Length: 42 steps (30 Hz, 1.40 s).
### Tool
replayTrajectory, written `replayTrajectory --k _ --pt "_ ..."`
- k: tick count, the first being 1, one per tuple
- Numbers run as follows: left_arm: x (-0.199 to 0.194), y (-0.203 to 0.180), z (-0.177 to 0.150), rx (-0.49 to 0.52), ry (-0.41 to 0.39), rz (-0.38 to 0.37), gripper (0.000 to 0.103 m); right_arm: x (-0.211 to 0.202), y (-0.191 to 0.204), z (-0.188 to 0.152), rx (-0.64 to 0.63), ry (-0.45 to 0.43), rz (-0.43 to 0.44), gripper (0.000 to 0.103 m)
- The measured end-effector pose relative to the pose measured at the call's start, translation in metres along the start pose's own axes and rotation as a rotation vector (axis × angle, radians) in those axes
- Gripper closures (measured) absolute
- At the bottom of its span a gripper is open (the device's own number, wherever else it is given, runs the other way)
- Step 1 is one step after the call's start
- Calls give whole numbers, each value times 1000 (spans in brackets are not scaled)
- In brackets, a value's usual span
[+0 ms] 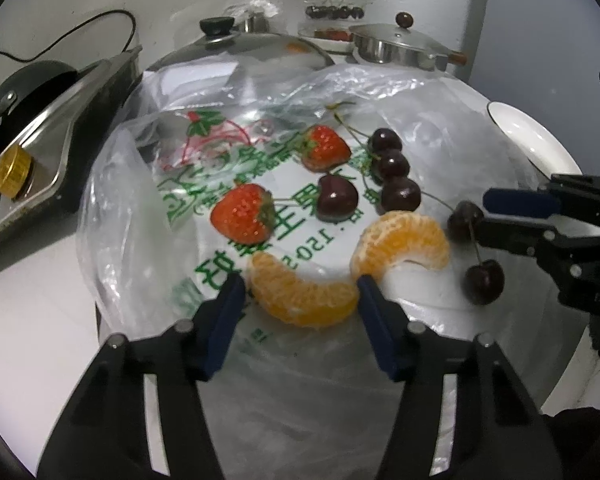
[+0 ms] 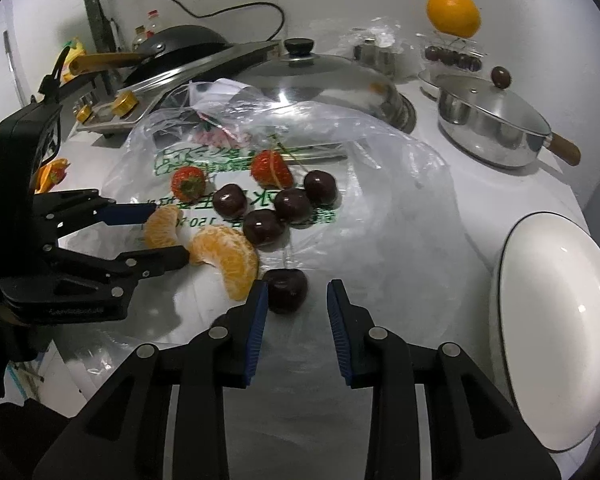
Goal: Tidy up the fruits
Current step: 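Close right tool on the cherry while left tool grasps the tangerine segment, lift both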
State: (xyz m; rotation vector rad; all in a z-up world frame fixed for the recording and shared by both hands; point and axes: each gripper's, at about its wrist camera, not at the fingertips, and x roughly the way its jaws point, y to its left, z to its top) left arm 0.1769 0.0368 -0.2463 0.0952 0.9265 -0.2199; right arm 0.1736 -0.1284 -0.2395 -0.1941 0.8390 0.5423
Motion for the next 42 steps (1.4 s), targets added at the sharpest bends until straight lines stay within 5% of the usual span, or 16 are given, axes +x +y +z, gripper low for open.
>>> replayTrajectory --k 17,26,42 --pt "4 -2 4 27 15 -13 41 17 -4 4 22 17 10 73" --pt "-3 7 -2 -25 4 -61 54 14 -4 3 26 8 14 73" --pt "-25 9 -4 -41 -36 -101 56 1 -3 7 27 -28 -3 73"
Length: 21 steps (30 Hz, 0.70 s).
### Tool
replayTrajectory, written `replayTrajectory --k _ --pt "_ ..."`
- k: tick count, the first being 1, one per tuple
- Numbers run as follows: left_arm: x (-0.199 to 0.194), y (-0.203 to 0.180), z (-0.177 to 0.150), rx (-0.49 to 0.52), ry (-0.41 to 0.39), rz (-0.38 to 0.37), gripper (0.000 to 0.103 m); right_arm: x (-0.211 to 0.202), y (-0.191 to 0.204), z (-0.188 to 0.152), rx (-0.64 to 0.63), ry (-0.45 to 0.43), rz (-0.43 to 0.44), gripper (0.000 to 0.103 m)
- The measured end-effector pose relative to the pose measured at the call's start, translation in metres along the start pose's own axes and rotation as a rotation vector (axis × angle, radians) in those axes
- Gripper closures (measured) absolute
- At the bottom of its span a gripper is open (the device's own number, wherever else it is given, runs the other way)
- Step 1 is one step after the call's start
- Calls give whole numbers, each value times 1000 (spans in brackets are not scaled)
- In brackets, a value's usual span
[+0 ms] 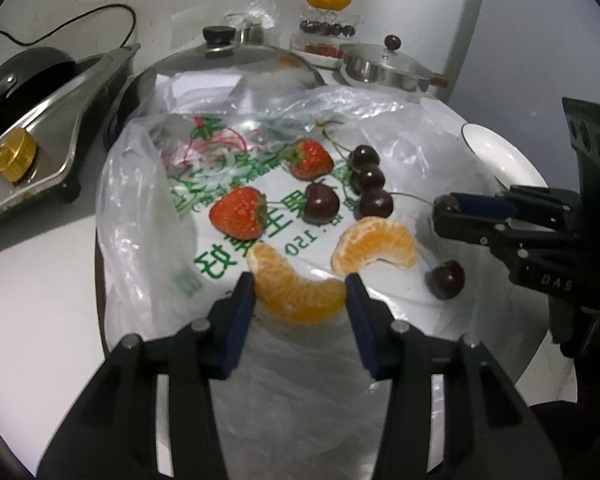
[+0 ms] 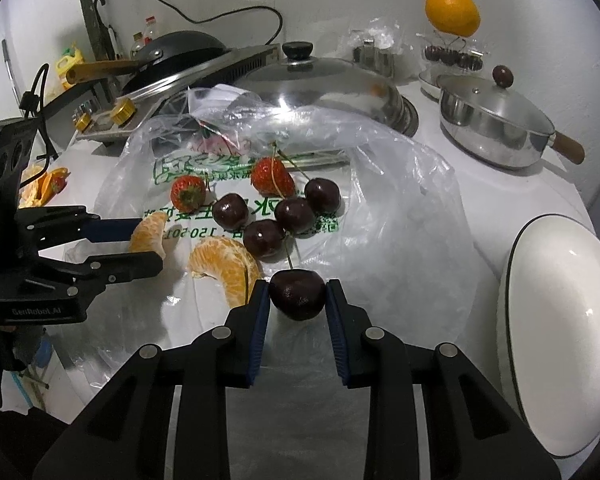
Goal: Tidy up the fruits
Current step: 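Close right tool on the cherry while left tool grasps the tangerine segment, lift both, then carry cherry in right tool and tangerine segment in left tool onto white plate, open both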
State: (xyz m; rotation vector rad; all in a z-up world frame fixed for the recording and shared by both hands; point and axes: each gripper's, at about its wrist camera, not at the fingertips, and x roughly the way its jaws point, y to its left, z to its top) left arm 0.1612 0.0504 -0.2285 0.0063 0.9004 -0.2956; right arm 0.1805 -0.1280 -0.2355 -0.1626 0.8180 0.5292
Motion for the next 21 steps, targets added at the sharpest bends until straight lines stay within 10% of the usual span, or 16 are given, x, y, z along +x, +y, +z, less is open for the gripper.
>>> replayTrajectory --k 21 --pt "-36 -37 30 68 -100 17 56 -51 -12 12 -4 -124 -19 73"
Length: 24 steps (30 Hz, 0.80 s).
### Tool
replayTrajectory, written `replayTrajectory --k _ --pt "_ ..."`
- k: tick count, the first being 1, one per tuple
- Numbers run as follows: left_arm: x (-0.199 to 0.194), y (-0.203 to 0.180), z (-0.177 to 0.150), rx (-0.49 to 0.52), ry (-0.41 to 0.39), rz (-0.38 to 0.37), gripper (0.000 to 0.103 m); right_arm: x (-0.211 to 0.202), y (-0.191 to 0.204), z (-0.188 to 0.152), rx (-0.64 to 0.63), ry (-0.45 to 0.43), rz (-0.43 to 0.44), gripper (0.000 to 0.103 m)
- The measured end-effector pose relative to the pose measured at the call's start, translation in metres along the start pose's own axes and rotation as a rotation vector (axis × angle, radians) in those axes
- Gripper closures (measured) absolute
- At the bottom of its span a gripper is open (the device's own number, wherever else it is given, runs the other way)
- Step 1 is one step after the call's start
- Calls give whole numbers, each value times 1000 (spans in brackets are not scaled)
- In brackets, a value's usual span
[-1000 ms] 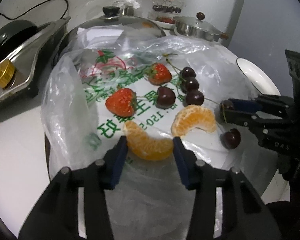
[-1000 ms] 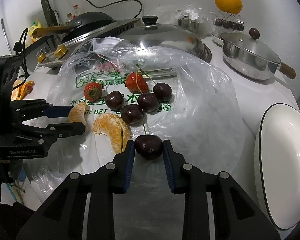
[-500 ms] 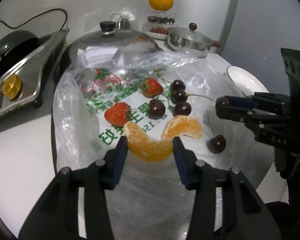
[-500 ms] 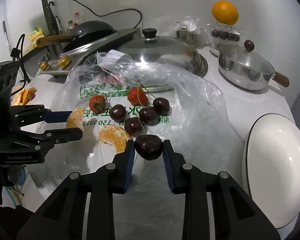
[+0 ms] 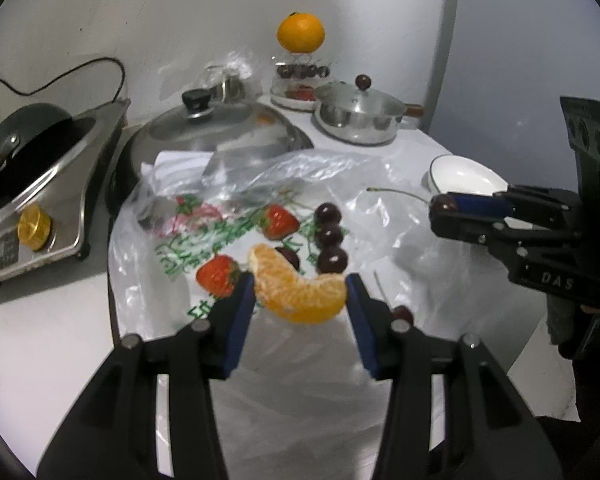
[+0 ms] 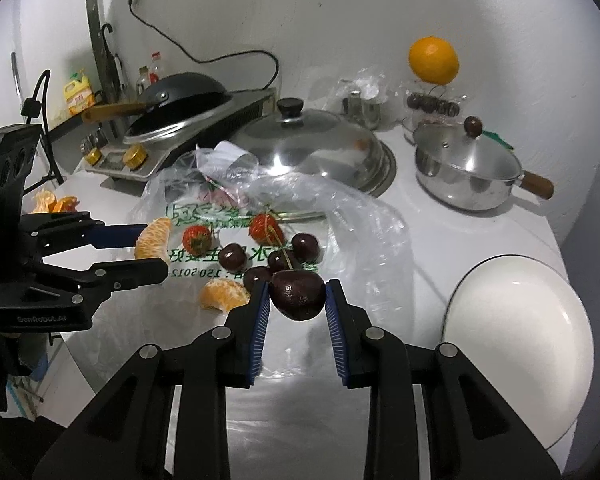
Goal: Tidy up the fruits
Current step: 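Carry cherry in right tool and tangerine segment in left tool onto white plate, open both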
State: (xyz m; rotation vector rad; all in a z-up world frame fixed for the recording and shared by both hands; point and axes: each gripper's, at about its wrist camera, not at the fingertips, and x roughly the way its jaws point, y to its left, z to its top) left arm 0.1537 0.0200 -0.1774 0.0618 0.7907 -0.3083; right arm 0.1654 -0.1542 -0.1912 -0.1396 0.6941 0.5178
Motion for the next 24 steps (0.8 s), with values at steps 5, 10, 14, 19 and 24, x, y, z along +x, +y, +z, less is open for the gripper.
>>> replayTrajectory --k 5,10,14,19,24 --pt "-1 -14 10 20 -16 -1 56 -14 -14 0 7 -26 -16 73" --pt "1 -30 20 43 -27 -3 56 -26 -29 -4 22 -45 -31 73" --pt "3 -43 25 54 -35 -6 56 -35 -41 -8 33 -54 -43 73" --pt "7 -60 31 61 -40 -10 56 -46 -57 -12 46 -64 -57 73" --pt "13 -74 35 60 -38 -19 56 -55 -74 -18 60 -72 -76 73"
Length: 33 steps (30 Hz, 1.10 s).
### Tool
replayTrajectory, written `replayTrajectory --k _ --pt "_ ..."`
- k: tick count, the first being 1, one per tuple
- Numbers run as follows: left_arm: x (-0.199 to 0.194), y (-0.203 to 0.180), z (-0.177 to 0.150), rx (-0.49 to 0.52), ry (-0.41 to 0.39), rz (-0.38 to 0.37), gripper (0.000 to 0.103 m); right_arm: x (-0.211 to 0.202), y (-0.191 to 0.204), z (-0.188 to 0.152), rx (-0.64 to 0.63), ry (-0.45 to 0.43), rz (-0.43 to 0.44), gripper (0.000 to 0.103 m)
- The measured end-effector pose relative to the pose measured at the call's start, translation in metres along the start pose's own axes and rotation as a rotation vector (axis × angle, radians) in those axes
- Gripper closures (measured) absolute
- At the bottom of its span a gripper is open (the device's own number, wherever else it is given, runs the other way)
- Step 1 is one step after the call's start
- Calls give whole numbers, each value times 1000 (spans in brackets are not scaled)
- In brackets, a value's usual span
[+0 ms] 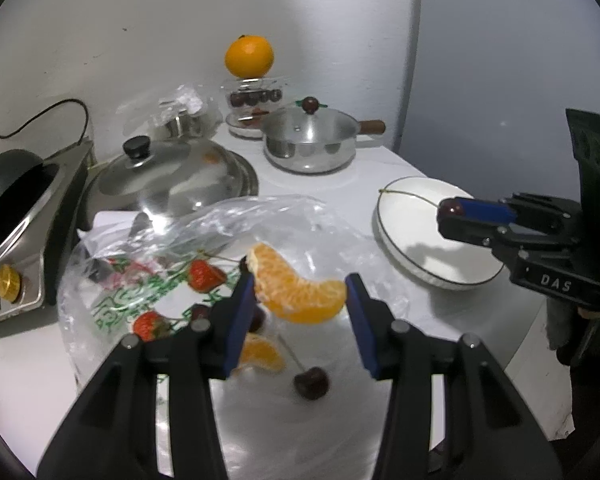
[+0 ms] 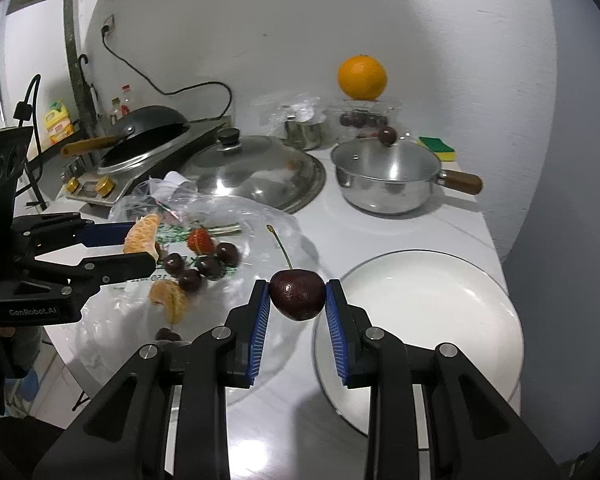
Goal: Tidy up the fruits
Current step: 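Carry cherry in right tool and tangerine segment in left tool onto white plate, open both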
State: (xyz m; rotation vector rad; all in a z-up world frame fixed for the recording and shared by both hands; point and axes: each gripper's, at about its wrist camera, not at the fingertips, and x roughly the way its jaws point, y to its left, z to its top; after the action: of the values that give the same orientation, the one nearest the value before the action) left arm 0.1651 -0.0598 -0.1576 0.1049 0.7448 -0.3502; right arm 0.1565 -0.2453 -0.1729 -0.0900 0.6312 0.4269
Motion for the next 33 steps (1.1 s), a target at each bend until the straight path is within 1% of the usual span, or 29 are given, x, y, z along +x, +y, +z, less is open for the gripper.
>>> replayTrajectory --k 10,18,26,30,33 --pt "17 -34 13 10 -1 -11 56 -10 -27 -6 21 -12 -15 73" --pt "37 -61 23 25 4 -34 56 -13 -54 -12 43 -11 -42 73" --pt "59 -82 33 47 22 -70 56 -9 -81 -18 66 0 -64 73" --pt "74 -95 38 68 35 -78 56 -6 -96 -22 88 -1 -64 73" --pt "83 -101 41 64 35 -82 56 -2 -107 -24 93 9 -68 73"
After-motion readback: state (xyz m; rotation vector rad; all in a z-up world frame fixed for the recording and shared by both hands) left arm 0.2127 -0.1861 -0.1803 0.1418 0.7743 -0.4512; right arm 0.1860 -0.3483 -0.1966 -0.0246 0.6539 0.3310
